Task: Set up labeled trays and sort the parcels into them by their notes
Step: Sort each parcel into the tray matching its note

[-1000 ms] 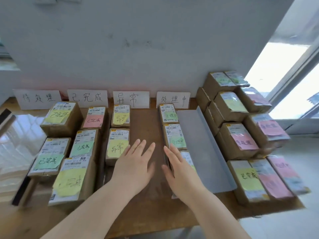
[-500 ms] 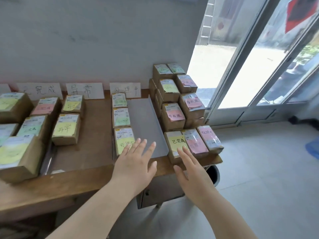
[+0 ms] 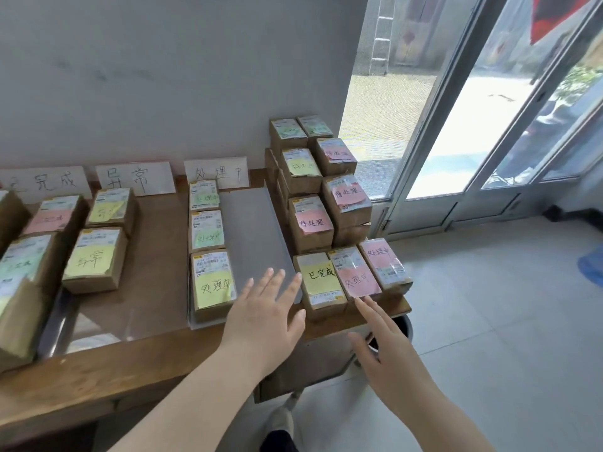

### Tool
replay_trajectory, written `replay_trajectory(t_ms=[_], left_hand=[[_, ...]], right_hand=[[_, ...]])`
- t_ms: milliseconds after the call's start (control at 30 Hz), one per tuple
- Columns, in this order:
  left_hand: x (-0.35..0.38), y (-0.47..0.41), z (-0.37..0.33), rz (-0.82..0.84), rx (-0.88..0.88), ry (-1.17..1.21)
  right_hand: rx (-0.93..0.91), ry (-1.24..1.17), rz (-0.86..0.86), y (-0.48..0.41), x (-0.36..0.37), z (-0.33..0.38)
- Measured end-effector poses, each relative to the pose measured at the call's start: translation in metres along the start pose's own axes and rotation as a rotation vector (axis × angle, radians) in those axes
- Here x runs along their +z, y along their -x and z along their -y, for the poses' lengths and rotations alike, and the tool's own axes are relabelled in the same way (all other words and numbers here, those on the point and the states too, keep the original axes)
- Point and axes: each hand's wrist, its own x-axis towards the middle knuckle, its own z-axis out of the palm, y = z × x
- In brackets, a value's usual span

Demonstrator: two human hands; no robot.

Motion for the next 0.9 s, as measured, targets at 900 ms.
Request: replay_trajectory(t_ms=[900], left_hand=[[0.022, -0.207, 0.003, 0.111, 0.033, 0.012]], right_hand=[[0.067, 0.026, -0.086, -0.198, -0.051, -0.033]])
